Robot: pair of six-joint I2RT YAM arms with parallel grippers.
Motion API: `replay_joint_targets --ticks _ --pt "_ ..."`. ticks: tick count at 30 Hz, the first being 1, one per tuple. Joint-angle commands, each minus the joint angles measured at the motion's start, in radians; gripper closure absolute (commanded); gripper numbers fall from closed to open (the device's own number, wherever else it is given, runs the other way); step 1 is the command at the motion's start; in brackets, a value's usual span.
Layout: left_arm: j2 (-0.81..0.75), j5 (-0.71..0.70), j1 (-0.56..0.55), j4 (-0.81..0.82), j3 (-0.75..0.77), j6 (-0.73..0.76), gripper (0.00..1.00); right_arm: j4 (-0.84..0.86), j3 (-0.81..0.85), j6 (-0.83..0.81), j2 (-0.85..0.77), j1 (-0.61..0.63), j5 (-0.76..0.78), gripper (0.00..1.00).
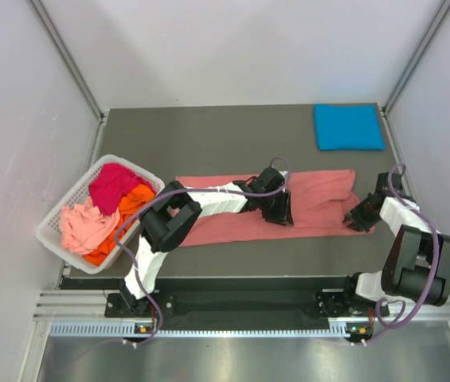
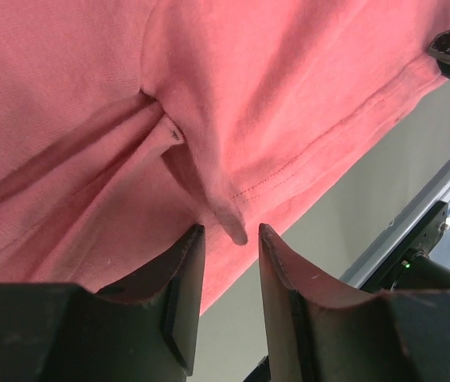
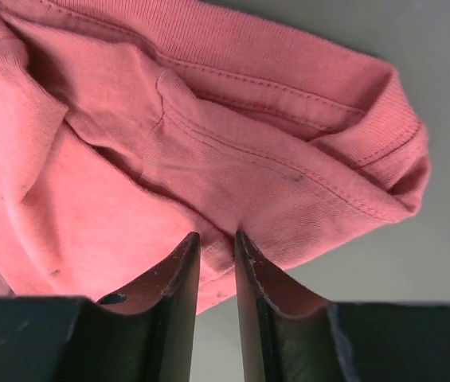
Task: Fold and stack the t-shirts
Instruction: Fold the tshirt
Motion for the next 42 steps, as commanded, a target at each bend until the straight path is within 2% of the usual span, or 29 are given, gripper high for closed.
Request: replay_joint_targets --ticks 1,5,9,12,13,17,23,32,42 --pt "0.003 0.007 -0.003 0.04 0.045 -0.002 0.62 0.039 -0.006 0.01 -0.017 0.012 -0.027 0.75" --pt "0.008 0.013 -0.003 0.043 0.053 -0.005 0.63 0.036 -0.012 0.022 -0.023 0.014 -0.02 0.72" --pt "0.017 0.016 -0.003 0.043 0.064 -0.005 0.67 0.046 -0.018 0.024 -0.031 0.015 -0.017 0.75" --pt "0.026 0.024 -0.003 0.038 0.073 -0.007 0.77 0.047 -0.012 0.017 -0.037 0.015 -0.018 0.93" --pt "0.024 0.025 -0.003 0.038 0.076 -0.008 0.85 0.047 -0.011 0.016 -0.041 0.015 -0.018 1.0" --pt "0.02 0.016 -0.003 0.015 0.084 -0.011 1.0 0.015 0.008 0.007 -0.084 0.015 -0.012 1.0" --pt "-0.011 -0.013 -0.003 -0.032 0.085 -0.01 1.0 -0.046 0.018 -0.016 -0.161 0.015 0.006 1.0" --pt "-0.052 -0.05 0.0 -0.079 0.068 -0.001 1.0 -0.105 -0.049 -0.038 -0.326 0.015 0.032 1.0" --pt "-0.069 -0.047 0.0 -0.102 0.062 -0.004 1.0 -0.152 -0.1 -0.062 -0.44 0.017 0.068 1.0"
